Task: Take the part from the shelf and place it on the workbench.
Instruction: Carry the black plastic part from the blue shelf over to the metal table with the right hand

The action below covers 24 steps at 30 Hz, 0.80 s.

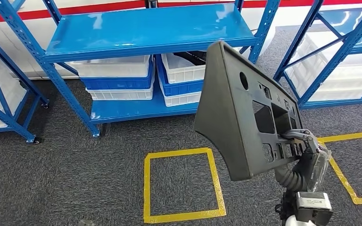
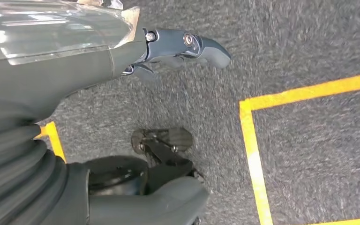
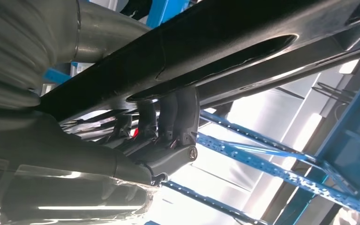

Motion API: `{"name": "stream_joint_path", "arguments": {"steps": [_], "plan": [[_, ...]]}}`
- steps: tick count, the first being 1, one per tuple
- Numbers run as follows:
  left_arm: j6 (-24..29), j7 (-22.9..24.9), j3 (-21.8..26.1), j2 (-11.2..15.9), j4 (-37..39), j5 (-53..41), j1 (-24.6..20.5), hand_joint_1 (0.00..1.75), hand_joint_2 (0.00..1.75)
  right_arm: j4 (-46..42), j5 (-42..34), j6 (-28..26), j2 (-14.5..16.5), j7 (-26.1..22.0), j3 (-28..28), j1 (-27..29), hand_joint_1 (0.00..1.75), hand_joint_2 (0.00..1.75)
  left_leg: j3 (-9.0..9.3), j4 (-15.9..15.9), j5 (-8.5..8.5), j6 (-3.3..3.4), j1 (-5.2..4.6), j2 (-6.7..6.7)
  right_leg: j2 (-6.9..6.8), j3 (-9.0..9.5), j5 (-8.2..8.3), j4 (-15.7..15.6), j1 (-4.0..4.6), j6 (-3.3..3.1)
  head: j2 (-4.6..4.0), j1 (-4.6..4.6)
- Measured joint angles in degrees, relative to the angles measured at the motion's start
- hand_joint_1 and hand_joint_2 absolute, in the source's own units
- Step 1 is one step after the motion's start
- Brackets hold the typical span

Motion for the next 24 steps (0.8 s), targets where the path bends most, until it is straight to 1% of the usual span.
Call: {"name": "stream_joint_path", "arguments": {"steps": [1, 2, 3, 4, 5, 6, 7, 8, 9, 10, 11, 12, 13, 14, 15, 16, 17, 18, 19, 20, 21, 22, 23, 24], "plan": [[-0.1, 0.0, 0.1, -0.1, -0.2, -0.1, 0.1, 0.00, 1.75, 0.1, 0.0, 0.0, -0.1, 0.0, 0.0, -0.1, 1.75, 1.75, -0.30, -0.3, 0.51, 0.55, 0.09, 0.13, 0.03, -0.84, -1.42, 1.8, 0.07, -0.15, 0.00, 0.10], [-0.2, 0.0, 0.2, -0.1, -0.4, -0.2, 0.1, 0.00, 1.75, 0.2, 0.0, -0.1, -0.3, 0.0, 0.1, -0.2, 1.75, 1.75, -0.70, -0.4, 0.96, 0.94, 0.16, 0.25, 0.05, -2.03, -3.47, 4.7, 0.05, -0.46, 0.00, 0.19], [-0.3, 0.0, 0.3, -0.1, -0.5, -0.3, 0.2, 0.00, 1.75, 0.3, 0.1, -0.1, -0.4, 0.0, 0.1, -0.2, 1.75, 1.75, -1.24, -0.4, 1.34, 1.20, 0.12, 0.29, 0.08, -3.40, -5.65, 8.5, 0.05, -0.69, 0.00, 0.26], [-0.4, 0.1, 0.4, -0.2, -0.6, -0.4, 0.2, 0.00, 1.75, 0.4, 0.2, -0.2, -0.6, 0.0, 0.1, -0.1, 1.75, 1.75, -1.81, -0.4, 1.72, 1.31, 0.09, 0.35, 0.09, -4.54, -7.33, 12.2, 0.02, -0.69, 0.00, 0.34], [-0.5, 0.1, 0.5, -0.2, -0.6, -0.6, 0.2, 0.00, 1.75, 0.6, 0.4, -0.3, -0.7, 0.0, 0.1, 0.1, 1.75, 1.75, -2.40, -0.3, 2.10, 1.31, 0.07, 0.40, 0.09, -5.02, -8.16, 14.6, -0.04, -0.39, 0.00, 0.34], [-0.7, 0.2, 0.5, -0.2, -0.6, -0.7, 0.2, 0.00, 1.75, 0.7, 0.7, -0.4, -0.8, 0.1, 0.1, 0.2, 1.75, 1.75, -3.01, -0.1, 2.45, 1.22, 0.09, 0.42, 0.09, -4.48, -8.03, 15.0, -0.11, 0.15, 0.00, 0.37], [-0.9, 0.2, 0.6, -0.3, -0.6, -0.9, 0.2, 0.00, 1.75, 0.7, 1.0, -0.6, -0.9, 0.2, 0.1, 0.4, 1.75, 1.75, -3.59, 0.1, 2.74, 1.07, 0.14, 0.43, 0.08, -2.83, -7.05, 13.2, -0.22, 0.80, 0.00, 0.38], [-1.1, 0.2, 0.7, -0.4, -0.6, -1.1, 0.2, 0.00, 1.75, 0.8, 1.5, -0.7, -0.9, 0.3, 0.1, 0.4, 1.75, 1.75, -4.15, 0.5, 2.96, 0.88, 0.19, 0.44, 0.07, -0.27, -5.74, 9.5, -0.39, 1.42, 0.00, 0.39], [-1.3, 0.2, 0.8, -0.4, -0.7, -1.4, 0.2, 0.00, 1.75, 0.8, 2.0, -0.9, -0.9, 0.5, 0.1, 0.5, 1.75, 1.75, -4.75, 0.9, 3.15, 0.63, 0.13, 0.44, 0.06, 2.48, -4.95, 5.3, -0.52, 1.77, 0.00, 0.41], [-1.5, 0.3, 0.9, -0.4, -0.7, -1.7, 0.2, 0.00, 1.75, 0.7, 2.6, -1.0, -0.9, 0.7, 0.1, 0.7, 1.75, 1.75, -5.27, 1.4, 3.36, 0.32, 0.07, 0.43, 0.13, 4.51, -4.43, 2.0, -0.43, 1.75, 0.00, 0.40], [-1.7, 0.3, 1.1, -0.5, -0.8, -2.0, 0.2, 0.00, 1.75, 0.7, 3.0, -1.1, -0.9, 0.9, 0.0, 0.9, 1.75, 1.75, -5.69, 1.8, 3.57, 0.00, -0.08, 0.41, 0.21, 5.55, -4.34, -0.1, -0.36, 1.52, 0.00, 0.43], [-1.8, 0.3, 1.3, -0.5, -0.8, -2.2, 0.2, 0.00, 1.75, 0.7, 3.3, -1.2, -0.9, 1.1, 0.0, 1.1, 1.75, 1.75, -6.01, 2.0, 3.83, -0.29, -0.22, 0.37, 0.29, 5.67, -4.51, -0.7, -0.19, 1.14, 0.00, 0.41], [-2.0, 0.4, 1.5, -0.5, -0.8, -2.3, 0.2, 0.00, 1.75, 0.6, 3.6, -1.2, -0.9, 1.2, 0.0, 1.4, 1.75, 1.75, -6.17, 2.2, 4.11, -0.55, -0.26, 0.32, 0.36, 5.18, -4.29, -0.6, -0.11, 0.74, 0.00, 0.40], [-2.1, 0.4, 1.7, -0.5, -0.8, -2.4, 0.3, 0.00, 1.75, 0.6, 3.7, -1.2, -0.8, 1.3, 0.0, 1.6, 1.75, 1.75, -6.39, 2.4, 4.12, -0.75, -0.21, 0.25, 0.32, 4.73, -4.07, -0.5, -0.41, 0.33, 0.00, 0.43], [-2.2, 0.4, 1.9, -0.5, -0.8, -2.5, 0.3, 0.00, 1.75, 0.6, 3.9, -1.3, -0.8, 1.4, 0.0, 1.7, 1.75, 1.75, -6.72, 3.0, 3.30, -0.99, -0.08, 0.19, 0.25, 4.40, -3.72, -0.5, -0.59, -0.26, 0.00, 0.35], [-2.2, 0.4, 2.0, -0.5, -0.8, -2.6, 0.3, 0.00, 1.75, 0.6, 4.1, -1.3, -0.7, 1.5, -0.1, 1.7, 1.75, 1.75, -7.27, 4.5, 1.49, -1.29, 0.06, 0.14, 0.19, 4.03, -3.27, -0.5, -0.76, -0.96, 0.00, 0.30], [-2.3, 0.4, 2.1, -0.6, -0.8, -2.6, 0.3, 0.00, 1.75, 0.6, 4.2, -1.3, -0.7, 1.5, -0.1, 1.8, 1.75, 1.75, -8.05, 6.9, -1.12, -1.60, 0.23, 0.10, 0.12, 3.63, -2.76, -0.5, -0.83, -1.60, 0.00, 0.22], [-2.3, 0.4, 2.2, -0.6, -0.8, -2.8, 0.3, 0.00, 1.75, 0.5, 4.4, -1.3, -0.6, 1.6, -0.1, 1.9, 1.75, 1.75, -8.90, 10.2, -4.04, -1.91, 0.33, 0.09, 0.09, 3.14, -2.23, -0.5, -0.69, -2.05, 0.00, 0.14], [-2.4, 0.4, 2.2, -0.6, -0.8, -2.9, 0.3, 0.00, 1.75, 0.5, 4.5, -1.3, -0.6, 1.6, -0.2, 2.0, 1.75, 1.75, -9.65, 13.8, -6.27, -2.13, 0.44, 0.08, 0.06, 2.58, -1.74, -0.4, -0.58, -2.27, 0.00, 0.12], [-2.4, 0.4, 2.3, -0.6, -0.8, -3.0, 0.2, 0.00, 1.75, 0.5, 4.6, -1.3, -0.6, 1.6, -0.3, 2.2, 1.75, 1.75, -9.90, 16.4, -7.34, -2.28, 0.55, 0.07, 0.04, 1.95, -1.25, -0.4, -0.49, -2.27, 0.00, 0.12], [-2.5, 0.4, 2.3, -0.6, -0.8, -3.0, 0.2, 0.00, 1.75, 0.5, 4.7, -1.3, -0.5, 1.7, -0.3, 2.3, 1.75, 1.75, -9.41, 17.5, -7.23, -2.32, 0.63, 0.07, 0.04, 1.34, -0.81, -0.3, -0.43, -2.20, 0.00, 0.12], [-2.5, 0.4, 2.4, -0.6, -0.8, -3.0, 0.2, 0.00, 1.75, 0.5, 4.7, -1.3, -0.5, 1.7, -0.4, 2.4, 1.75, 1.75, -7.94, 16.6, -6.14, -2.26, 0.69, 0.07, 0.06, 0.75, -0.40, -0.2, -0.41, -2.07, 0.00, 0.12], [-2.5, 0.3, 2.4, -0.6, -0.8, -3.0, 0.2, 0.00, 1.75, 0.5, 4.8, -1.3, -0.4, 1.8, -0.5, 2.5, 1.75, 1.75, -5.47, 13.7, -4.63, -2.09, 0.71, 0.06, 0.09, 0.24, 0.00, -0.2, -0.40, -1.91, 0.00, 0.11], [-2.5, 0.3, 2.5, -0.7, -0.8, -3.1, 0.1, 0.00, 1.75, 0.5, 4.8, -1.3, -0.4, 1.9, -0.6, 2.5, 1.75, 1.75, -2.57, 9.6, -3.64, -1.84, 0.71, 0.01, 0.13, -0.15, 0.37, -0.1, -0.40, -1.73, 0.00, 0.11]]}}
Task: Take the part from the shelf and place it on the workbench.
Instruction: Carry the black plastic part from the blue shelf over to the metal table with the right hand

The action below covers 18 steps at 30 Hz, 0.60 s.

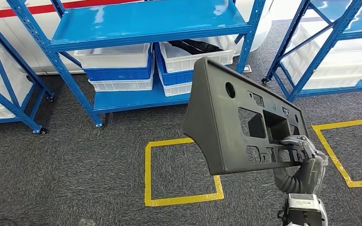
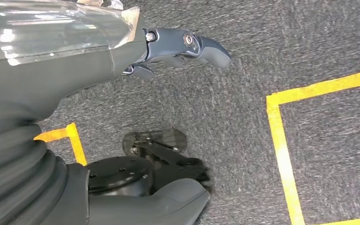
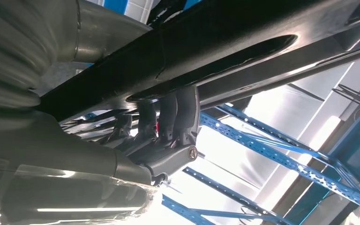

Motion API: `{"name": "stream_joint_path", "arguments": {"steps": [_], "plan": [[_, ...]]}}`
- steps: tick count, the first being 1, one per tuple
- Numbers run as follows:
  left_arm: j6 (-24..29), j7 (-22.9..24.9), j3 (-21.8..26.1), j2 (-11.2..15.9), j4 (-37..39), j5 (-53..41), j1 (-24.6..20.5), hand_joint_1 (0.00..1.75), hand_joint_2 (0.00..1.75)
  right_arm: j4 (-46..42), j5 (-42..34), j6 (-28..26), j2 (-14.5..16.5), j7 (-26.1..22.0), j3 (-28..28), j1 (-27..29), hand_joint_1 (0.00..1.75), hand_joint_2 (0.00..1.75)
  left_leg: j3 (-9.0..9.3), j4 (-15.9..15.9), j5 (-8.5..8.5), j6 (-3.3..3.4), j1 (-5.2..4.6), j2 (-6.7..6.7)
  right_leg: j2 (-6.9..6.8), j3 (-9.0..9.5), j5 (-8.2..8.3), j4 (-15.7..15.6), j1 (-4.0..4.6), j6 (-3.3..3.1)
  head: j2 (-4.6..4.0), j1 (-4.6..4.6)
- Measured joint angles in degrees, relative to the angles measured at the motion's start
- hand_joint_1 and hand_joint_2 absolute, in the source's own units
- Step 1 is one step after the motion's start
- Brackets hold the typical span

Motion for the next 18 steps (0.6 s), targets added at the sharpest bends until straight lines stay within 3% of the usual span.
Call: {"name": "stream_joint_path", "arguments": {"steps": [2, 3, 6, 8, 10, 11, 12, 13, 15, 17, 18], "plan": [[0.0, 0.0, 0.2, 0.0, 0.0, 0.0, -0.2, 0.00, 1.75, -0.1, 0.1, 0.0, 0.1, 0.1, -0.1, 0.1, 1.75, 1.75, 4.52, -7.0, 0.48, 0.48, -0.25, -0.16, 0.02, -0.51, 0.79, 0.1, 0.11, 0.65, 0.00, 0.04], [0.0, -0.1, 0.3, 0.0, 0.0, 0.0, -0.2, 0.00, 1.75, -0.2, 0.1, 0.0, 0.1, 0.1, -0.1, 0.1, 1.75, 1.75, 5.34, -8.6, 0.22, 0.71, -0.47, -0.23, 0.00, -0.65, 1.18, 0.0, 0.10, 1.05, 0.00, 0.02], [-0.1, -0.1, 0.6, -0.2, -0.1, -0.2, -0.2, 0.00, 1.75, -0.2, 0.2, -0.1, 0.2, 0.1, -0.2, 0.2, 1.75, 1.75, 4.63, -9.5, 1.41, 1.86, -0.73, -0.06, -0.01, -1.24, 1.61, 0.1, 0.02, 2.09, 0.00, -0.03], [-0.3, -0.1, 0.8, -0.3, -0.2, -0.6, -0.2, 0.00, 1.75, -0.2, 0.3, -0.2, 0.2, 0.1, -0.4, 0.3, 1.75, 1.75, 3.41, -9.9, 2.79, 2.78, -0.57, 0.27, 0.05, -2.76, -1.67, 3.5, 0.14, 1.62, 0.00, 0.19], [-0.9, 0.0, 1.1, -0.4, -0.4, -1.3, -0.1, 0.00, 1.75, -0.2, 0.5, -0.4, 0.1, 0.1, -0.7, 0.4, 1.75, 1.75, 1.96, -9.9, 3.93, 3.18, -0.67, 0.51, 0.07, -4.77, -6.62, 10.3, 0.13, 1.00, 0.00, 0.42], [-1.3, 0.1, 1.3, -0.5, -0.4, -1.8, 0.0, 0.00, 1.75, -0.2, 0.6, -0.5, 0.1, 0.1, -0.8, 0.5, 1.75, 1.75, 1.18, -9.8, 4.54, 3.19, -0.70, 0.60, 0.08, -5.29, -7.98, 13.5, 0.12, 1.16, 0.00, 0.45], [-1.7, 0.1, 1.5, -0.6, -0.4, -2.3, 0.0, 0.00, 1.75, -0.2, 0.8, -0.6, 0.0, 0.1, -0.9, 0.7, 1.75, 1.75, 0.35, -9.8, 5.16, 3.12, -0.71, 0.68, 0.07, -5.13, -8.19, 15.4, 0.10, 1.65, 0.00, 0.46], [-2.1, 0.1, 1.8, -0.7, -0.4, -2.7, 0.1, 0.00, 1.75, -0.2, 0.9, -0.7, 0.0, 0.1, -0.9, 0.8, 1.75, 1.75, -0.52, -9.7, 5.74, 2.99, -0.70, 0.74, 0.07, -4.01, -7.36, 15.4, 0.09, 2.34, 0.00, 0.48], [-2.5, 0.1, 2.3, -0.9, -0.4, -3.2, 0.2, 0.00, 1.75, -0.2, 1.1, -0.9, 0.0, 0.2, -1.0, 0.9, 1.75, 1.75, -1.99, -9.1, 6.68, 2.56, -0.65, 0.79, 0.06, 0.99, -4.93, 9.9, -0.01, 3.45, 0.00, 0.51], [-2.6, 0.1, 2.6, -1.0, -0.4, -3.4, 0.2, 0.00, 1.75, -0.3, 1.2, -0.9, 0.0, 0.2, -1.0, 0.9, 1.75, 1.75, -3.19, -8.2, 7.44, 1.96, -0.84, 0.76, 0.13, 6.40, -4.83, 1.9, 0.19, 3.28, 0.00, 0.51], [-2.7, 0.1, 2.7, -1.0, -0.5, -3.5, 0.3, 0.00, 1.75, -0.3, 1.3, -0.9, 0.0, 0.2, -1.1, 1.0, 1.75, 1.75, -3.62, -7.9, 7.85, 1.67, -0.95, 0.74, 0.16, 7.60, -5.29, -0.5, 0.32, 2.89, 0.00, 0.51]]}}
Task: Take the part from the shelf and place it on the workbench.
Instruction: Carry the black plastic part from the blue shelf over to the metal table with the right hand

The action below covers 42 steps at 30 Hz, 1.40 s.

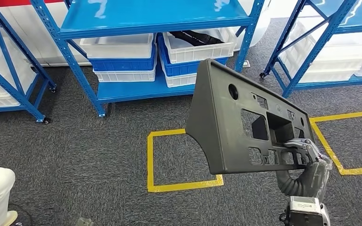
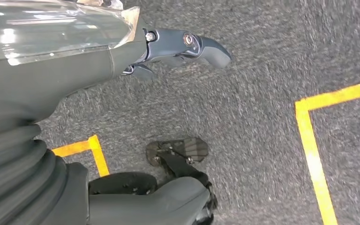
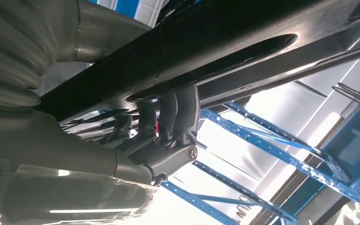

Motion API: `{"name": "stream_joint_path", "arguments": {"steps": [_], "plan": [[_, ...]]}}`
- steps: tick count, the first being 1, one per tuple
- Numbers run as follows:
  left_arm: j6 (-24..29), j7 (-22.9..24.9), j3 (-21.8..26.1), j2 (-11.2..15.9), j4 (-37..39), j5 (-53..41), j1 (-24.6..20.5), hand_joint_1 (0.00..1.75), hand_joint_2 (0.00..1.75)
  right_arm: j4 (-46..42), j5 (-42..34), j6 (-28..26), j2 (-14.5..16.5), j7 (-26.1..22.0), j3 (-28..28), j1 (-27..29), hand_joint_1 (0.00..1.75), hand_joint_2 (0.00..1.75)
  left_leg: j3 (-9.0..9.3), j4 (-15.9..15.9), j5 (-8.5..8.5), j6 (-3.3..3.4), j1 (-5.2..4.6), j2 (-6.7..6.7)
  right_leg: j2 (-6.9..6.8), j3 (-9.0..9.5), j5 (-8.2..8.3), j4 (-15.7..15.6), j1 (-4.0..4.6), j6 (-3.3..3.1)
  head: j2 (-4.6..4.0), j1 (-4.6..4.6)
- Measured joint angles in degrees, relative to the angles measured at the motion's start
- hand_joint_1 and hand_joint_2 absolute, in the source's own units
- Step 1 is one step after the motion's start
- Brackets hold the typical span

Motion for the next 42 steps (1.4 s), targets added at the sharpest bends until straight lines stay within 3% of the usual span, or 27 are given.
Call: {"name": "stream_joint_path", "arguments": {"steps": [2, 4, 5, 7, 8, 9, 11, 12, 14, 16, 18, 19, 21, 23, 24, 25, 26, 28, 30, 31, 33, 35, 37, 38, 39, 40, 42], "plan": [[-0.1, 0.0, 0.3, 0.0, -0.1, -0.1, 0.2, 0.00, 1.75, 0.0, 0.1, 0.0, 0.0, 0.0, 0.0, 0.2, 1.75, 1.75, -0.41, 0.2, 0.85, -0.61, -0.05, -0.06, 0.01, -0.35, -0.14, -0.9, 0.15, -0.98, 0.00, -0.06], [-0.4, 0.0, 0.7, -0.1, -0.2, -0.6, 0.3, 0.00, 1.75, 0.0, 0.2, -0.3, 0.0, 0.0, 0.0, 0.2, 1.75, 1.75, -1.04, 1.2, -0.40, -1.24, 0.21, -0.28, -0.18, -1.19, 0.69, -0.9, -0.22, -2.23, 0.00, -0.12], [-0.6, 0.0, 0.9, -0.1, -0.2, -1.1, 0.4, 0.00, 1.75, -0.1, 0.2, -0.5, 0.0, 0.1, 0.0, 0.3, 1.75, 1.75, -1.62, 2.8, -2.47, -1.59, 0.35, -0.40, -0.29, -1.71, 1.24, -0.9, -0.44, -2.95, 0.00, -0.20], [-1.2, -0.1, 1.2, -0.2, -0.3, -2.0, 0.5, 0.00, 1.75, -0.2, 0.4, -1.0, 0.0, 0.2, -0.1, 0.5, 1.75, 1.75, -3.16, 9.1, -8.33, -2.22, 0.65, -0.49, -0.48, -3.00, 2.39, -0.9, -0.36, -3.82, 0.00, -0.37], [-1.4, -0.1, 1.4, -0.2, -0.3, -2.5, 0.5, 0.00, 1.75, -0.2, 0.6, -1.2, 0.0, 0.3, -0.2, 0.6, 1.75, 1.75, -3.73, 12.6, -10.33, -2.46, 0.78, -0.49, -0.54, -3.62, 2.97, -0.8, -0.26, -3.93, 0.00, -0.39], [-1.7, -0.1, 1.7, -0.3, -0.3, -3.0, 0.5, 0.00, 1.75, -0.3, 0.7, -1.4, 0.0, 0.3, -0.3, 0.8, 1.75, 1.75, -3.79, 15.1, -11.02, -2.62, 0.90, -0.48, -0.57, -4.28, 3.58, -0.7, -0.17, -3.90, 0.00, -0.39], [-2.1, -0.1, 2.2, -0.3, -0.5, -3.7, 0.7, 0.00, 1.75, -0.3, 1.0, -1.7, 0.0, 0.5, -0.4, 1.1, 1.75, 1.75, -1.33, 14.4, -8.89, -2.57, 1.04, -0.48, -0.54, -5.54, 4.68, -0.6, -0.09, -3.64, 0.00, -0.41], [-2.3, -0.1, 2.4, -0.4, -0.7, -4.1, 0.8, 0.00, 1.75, -0.4, 1.1, -1.8, 0.0, 0.6, -0.4, 1.3, 1.75, 1.75, 1.37, 11.2, -7.35, -2.35, 1.05, -0.52, -0.51, -6.12, 5.17, -0.5, -0.08, -3.44, 0.00, -0.43], [-2.7, 0.2, 2.9, -0.5, -1.5, -5.1, 1.2, 0.00, 1.75, -0.6, 1.3, -2.0, 0.0, 0.7, -0.5, 1.4, 1.75, 1.75, 7.18, 2.9, -6.44, -1.73, 0.90, -0.69, -0.49, -6.85, 5.96, -0.4, 0.04, -2.86, 0.00, -0.40], [-3.4, 0.8, 3.5, -1.0, -2.8, -6.4, 1.8, 0.00, 1.75, -1.0, 1.6, -2.2, 0.0, 1.0, -0.6, 1.5, 1.75, 1.75, 9.65, -1.5, -7.09, -1.20, 0.52, -0.80, -0.57, -7.23, 6.76, -0.3, 0.09, -2.03, 0.00, -0.37], [-4.5, 1.4, 4.5, -1.8, -4.2, -7.9, 2.8, 0.00, 1.75, -1.3, 2.2, -2.3, 0.0, 1.5, -0.6, 1.6, 1.75, 1.75, 9.16, -2.1, -6.44, -0.36, 0.24, -0.60, -0.60, -7.67, 7.31, -0.2, 0.01, -1.20, 0.00, -0.37], [-5.0, 1.7, 5.0, -2.2, -5.0, -8.5, 3.2, 0.00, 1.75, -1.6, 2.5, -2.3, 0.1, 1.7, -0.6, 1.8, 1.75, 1.75, 8.64, -2.3, -5.85, 0.26, 0.23, -0.45, -0.54, -8.21, 6.71, 0.5, 0.00, -1.11, 0.00, -0.36], [-5.7, 1.9, 6.0, -3.1, -6.4, -9.5, 3.8, 0.00, 1.75, -1.9, 3.0, -2.3, 0.1, 2.1, -0.7, 1.9, 1.75, 1.75, 7.30, -2.7, -4.53, 1.33, 0.35, -0.10, -0.38, -10.04, 2.94, 4.7, 0.03, -1.70, 0.00, -0.07], [-5.9, 2.0, 6.8, -3.7, -7.3, -9.8, 4.3, 0.00, 1.75, -2.0, 3.2, -2.3, 0.1, 2.3, -0.8, 2.1, 1.75, 1.75, 5.77, -2.6, -3.37, 1.67, 0.27, 0.03, -0.27, -12.00, -1.66, 11.8, 0.01, -2.22, 0.00, 0.20], [-5.9, 2.0, 7.0, -4.0, -7.6, -9.8, 4.4, 0.00, 1.75, -2.1, 3.2, -2.3, 0.1, 2.3, -0.8, 2.2, 1.75, 1.75, 4.94, -2.6, -2.73, 1.60, 0.24, 0.09, -0.26, -12.26, -2.65, 14.6, -0.01, -1.97, 0.00, 0.21], [-6.0, 2.0, 7.2, -4.2, -7.8, -9.9, 4.5, 0.00, 1.75, -2.1, 3.3, -2.3, 0.1, 2.4, -0.8, 2.2, 1.75, 1.75, 4.09, -2.5, -2.10, 1.51, 0.24, 0.14, -0.26, -11.74, -2.48, 15.9, -0.04, -1.43, 0.00, 0.24], [-6.1, 2.0, 7.3, -4.3, -7.9, -9.9, 4.6, 0.00, 1.75, -2.1, 3.3, -2.3, 0.1, 2.4, -0.8, 2.2, 1.75, 1.75, 3.27, -2.4, -1.51, 1.35, 0.27, 0.19, -0.27, -10.27, -1.34, 15.2, -0.07, -0.74, 0.00, 0.26], [-6.4, 2.2, 7.7, -4.7, -8.3, -10.3, 4.8, 0.00, 1.75, -2.2, 3.3, -2.3, 0.2, 2.5, -0.8, 2.2, 1.75, 1.75, 1.82, -1.8, -0.58, 0.85, 0.28, 0.22, -0.27, -4.98, 0.82, 8.8, -0.25, 0.22, 0.00, 0.28], [-7.3, 2.5, 8.3, -5.2, -9.0, -11.6, 5.0, 0.00, 1.75, -2.5, 3.7, -2.2, 0.2, 2.6, -0.8, 2.3, 1.75, 1.75, 0.56, -0.8, 0.19, 0.22, 0.09, 0.20, -0.16, -0.14, 0.30, 1.1, -0.08, -0.05, 0.00, 0.30], [-8.1, 2.6, 8.8, -5.6, -9.6, -12.5, 5.2, 0.00, 1.75, -2.7, 4.0, -2.0, 0.3, 2.7, -0.8, 2.5, 1.75, 1.75, 0.07, -0.4, 0.61, -0.07, -0.03, 0.18, -0.10, 0.83, -0.36, -1.0, 0.06, -0.43, 0.00, 0.27], [-10.2, 2.7, 10.5, -6.7, -10.7, -15.0, 5.7, 0.00, 1.75, -2.8, 4.6, -1.5, 0.5, 3.0, -0.9, 3.0, 1.75, 1.75, -0.41, -0.1, 1.23, -0.56, 0.00, 0.11, -0.08, 0.27, -0.39, -1.6, -0.01, -1.28, 0.00, 0.23], [-12.1, 2.8, 12.6, -8.3, -12.1, -17.1, 6.5, 0.00, 1.75, -2.9, 5.2, -0.6, 0.9, 3.4, -0.9, 3.3, 1.75, 1.75, -1.14, 1.6, -0.99, -1.14, 0.30, -0.05, -0.18, -0.49, 0.43, -1.5, -0.33, -2.57, 0.00, 0.20], [-13.2, 3.1, 14.4, -9.8, -13.7, -18.1, 7.4, 0.00, 1.75, -3.0, 5.5, 0.4, 1.3, 3.5, -0.9, 3.3, 1.75, 1.75, -2.82, 7.5, -6.64, -1.75, 0.53, -0.22, -0.32, -1.62, 1.49, -1.5, -0.31, -3.75, 0.00, 0.16], [-13.5, 3.3, 15.0, -10.4, -14.6, -18.3, 7.9, 0.00, 1.75, -3.0, 5.6, 0.8, 1.4, 3.6, -0.9, 3.3, 1.75, 1.75, -3.67, 11.2, -9.25, -1.97, 0.59, -0.25, -0.37, -2.29, 2.01, -1.5, -0.21, -4.07, 0.00, 0.16], [-13.6, 3.5, 15.3, -10.9, -15.4, -18.3, 8.5, 0.00, 1.75, -3.0, 5.6, 1.1, 1.6, 3.6, -0.9, 3.3, 1.75, 1.75, -4.09, 14.3, -10.69, -2.11, 0.65, -0.29, -0.41, -2.94, 2.51, -1.4, -0.12, -4.16, 0.00, 0.15], [-13.7, 3.7, 15.5, -11.2, -16.1, -18.3, 9.0, 0.00, 1.75, -3.0, 5.6, 1.3, 1.7, 3.6, -0.9, 3.3, 1.75, 1.75, -3.79, 15.9, -10.88, -2.13, 0.70, -0.33, -0.43, -3.55, 2.99, -1.3, -0.06, -4.12, 0.00, 0.16], [-13.8, 3.9, 15.5, -11.7, -17.6, -18.5, 10.0, 0.00, 1.75, -3.0, 5.5, 1.5, 1.8, 3.6, -1.2, 3.2, 1.75, 1.75, -0.41, 13.2, -8.53, -1.76, 0.74, -0.41, -0.43, -4.59, 3.86, -1.0, 0.05, -3.85, 0.00, 0.14]]}}
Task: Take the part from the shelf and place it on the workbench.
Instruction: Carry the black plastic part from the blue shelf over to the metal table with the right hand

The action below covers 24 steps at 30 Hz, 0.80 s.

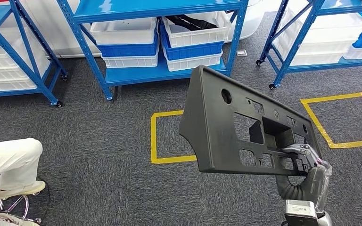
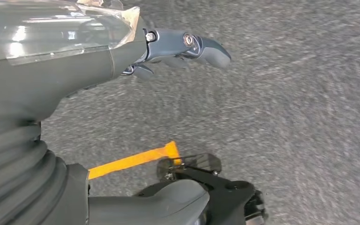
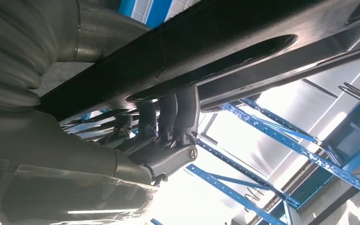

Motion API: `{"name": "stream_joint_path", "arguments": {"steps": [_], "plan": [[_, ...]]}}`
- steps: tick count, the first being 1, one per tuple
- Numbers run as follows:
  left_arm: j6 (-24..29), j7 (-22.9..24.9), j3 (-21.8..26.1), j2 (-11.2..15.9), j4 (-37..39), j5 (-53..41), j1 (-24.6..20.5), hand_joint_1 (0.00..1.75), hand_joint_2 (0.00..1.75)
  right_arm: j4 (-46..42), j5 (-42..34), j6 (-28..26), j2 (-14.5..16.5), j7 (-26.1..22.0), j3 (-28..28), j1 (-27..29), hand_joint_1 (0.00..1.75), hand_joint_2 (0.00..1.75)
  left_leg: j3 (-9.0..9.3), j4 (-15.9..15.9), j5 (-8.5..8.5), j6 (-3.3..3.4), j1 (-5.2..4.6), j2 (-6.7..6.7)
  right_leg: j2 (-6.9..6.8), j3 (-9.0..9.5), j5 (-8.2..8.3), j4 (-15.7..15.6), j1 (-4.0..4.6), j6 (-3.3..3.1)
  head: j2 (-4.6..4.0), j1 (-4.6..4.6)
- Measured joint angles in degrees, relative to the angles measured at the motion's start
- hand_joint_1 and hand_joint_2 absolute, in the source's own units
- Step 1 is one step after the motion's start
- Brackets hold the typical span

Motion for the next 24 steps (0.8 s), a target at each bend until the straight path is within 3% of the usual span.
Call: {"name": "stream_joint_path", "arguments": {"steps": [1, 3, 5, 7, 8, 11, 12, 13, 14, 15, 17, 19, 22, 24], "plan": [[-0.1, 0.0, 0.0, -0.2, -0.7, -0.1, 0.4, 0.00, 1.75, 0.0, 0.0, 0.0, 0.1, 0.0, -0.2, 0.0, 1.75, 1.75, 2.93, -3.7, 1.28, 0.40, -0.05, -0.09, 0.00, -0.39, 0.39, 0.1, 0.04, 0.19, 0.00, 0.00], [-0.1, 0.0, 0.0, -0.4, -1.9, -0.2, 0.9, 0.00, 1.75, 0.0, 0.0, 0.1, 0.2, 0.0, -0.6, -0.1, 1.75, 1.75, 8.02, -11.2, 2.29, 1.17, -0.29, -0.25, -0.09, -1.09, 1.14, 0.3, 0.27, 0.76, 0.00, 0.03], [-0.2, 0.0, 0.1, -0.6, -2.6, -0.2, 1.2, 0.00, 1.75, 0.0, 0.0, 0.1, 0.2, -0.1, -0.8, -0.2, 1.75, 1.75, 9.53, -14.3, 2.04, 1.56, -0.64, -0.31, -0.26, -1.61, 1.94, 0.3, 0.33, 1.56, 0.00, 0.02], [-0.2, 0.0, 0.2, -0.9, -3.1, -0.2, 1.3, 0.00, 1.75, 0.0, 0.0, 0.1, 0.3, -0.1, -0.9, -0.2, 1.75, 1.75, 8.94, -15.5, 2.52, 2.07, -0.58, -0.13, -0.34, -2.37, 2.21, 0.6, 0.44, 2.26, 0.00, 0.05], [-0.2, 0.0, 0.3, -1.1, -3.3, -0.3, 1.3, 0.00, 1.75, 0.0, 0.0, 0.1, 0.3, -0.1, -1.0, -0.3, 1.75, 1.75, 8.52, -16.0, 2.98, 2.51, -0.48, -0.01, -0.30, -3.08, 1.30, 1.7, 0.52, 2.25, 0.00, 0.10], [-0.2, 0.0, 0.5, -1.4, -3.6, -0.3, 1.4, 0.00, 1.75, 0.0, 0.0, 0.1, 0.2, -0.1, -1.2, -0.2, 1.75, 1.75, 6.66, -16.4, 4.57, 3.49, -0.48, 0.27, -0.03, -6.11, -4.95, 10.2, 0.42, 1.46, 0.00, 0.20], [-0.3, 0.0, 0.6, -1.4, -3.6, -0.3, 1.4, 0.00, 1.75, 0.0, 0.0, 0.1, 0.2, -0.1, -1.2, -0.2, 1.75, 1.75, 6.00, -16.3, 5.08, 3.53, -0.55, 0.34, 0.01, -6.75, -6.37, 13.4, 0.34, 1.53, 0.00, 0.19], [-0.4, 0.0, 0.7, -1.4, -3.6, -0.3, 1.4, 0.00, 1.75, 0.0, 0.0, 0.1, 0.2, -0.1, -1.2, -0.2, 1.75, 1.75, 5.32, -16.2, 5.60, 3.46, -0.59, 0.43, 0.03, -6.77, -6.74, 15.5, 0.24, 1.91, 0.00, 0.19], [-0.5, 0.0, 0.8, -1.5, -3.6, -0.4, 1.4, 0.00, 1.75, 0.0, 0.0, 0.0, 0.2, -0.1, -1.2, -0.2, 1.75, 1.75, 4.58, -16.1, 6.11, 3.34, -0.59, 0.50, 0.03, -5.83, -6.04, 15.7, 0.13, 2.55, 0.00, 0.20], [-0.7, 0.0, 0.8, -1.5, -3.6, -0.5, 1.3, 0.00, 1.75, 0.0, 0.0, 0.0, 0.2, -0.1, -1.3, -0.2, 1.75, 1.75, 3.82, -15.8, 6.56, 3.16, -0.57, 0.56, 0.03, -3.90, -4.71, 13.8, 0.00, 3.26, 0.00, 0.18], [-1.4, -0.1, 1.1, -1.5, -3.6, -1.0, 1.2, 0.00, 1.75, 0.0, 0.0, -0.3, 0.2, -0.1, -1.4, -0.2, 1.75, 1.75, 2.49, -14.9, 7.24, 2.65, -0.65, 0.59, 0.05, 2.00, -3.27, 5.9, -0.20, 4.00, 0.00, 0.23], [-2.2, -0.4, 1.8, -1.5, -3.6, -1.5, 0.9, 0.00, 1.75, -0.1, 0.2, -0.8, 0.2, -0.1, -1.5, -0.2, 1.75, 1.75, 1.65, -14.0, 7.86, 2.05, -0.86, 0.59, 0.15, 5.31, -4.01, 0.0, -0.01, 3.40, 0.00, 0.15], [-3.5, -1.1, 3.1, -1.6, -3.5, -2.3, 0.3, 0.00, 1.75, -0.2, 0.6, -2.0, 0.2, -0.1, -1.7, 0.1, 1.75, 1.75, 1.00, -13.4, 8.33, 1.22, -0.72, 0.48, 0.17, 4.65, -3.92, -0.8, 0.03, 1.91, 0.00, -0.04], [-3.9, -1.4, 3.9, -1.7, -3.4, -2.9, -0.1, 0.00, 1.75, -0.3, 0.8, -2.7, 0.1, -0.1, -1.7, 0.2, 1.75, 1.75, 0.04, -10.8, 5.11, 0.55, -0.41, 0.31, 0.04, 3.82, -3.01, -0.8, -0.28, 0.57, 0.00, -0.20]]}}
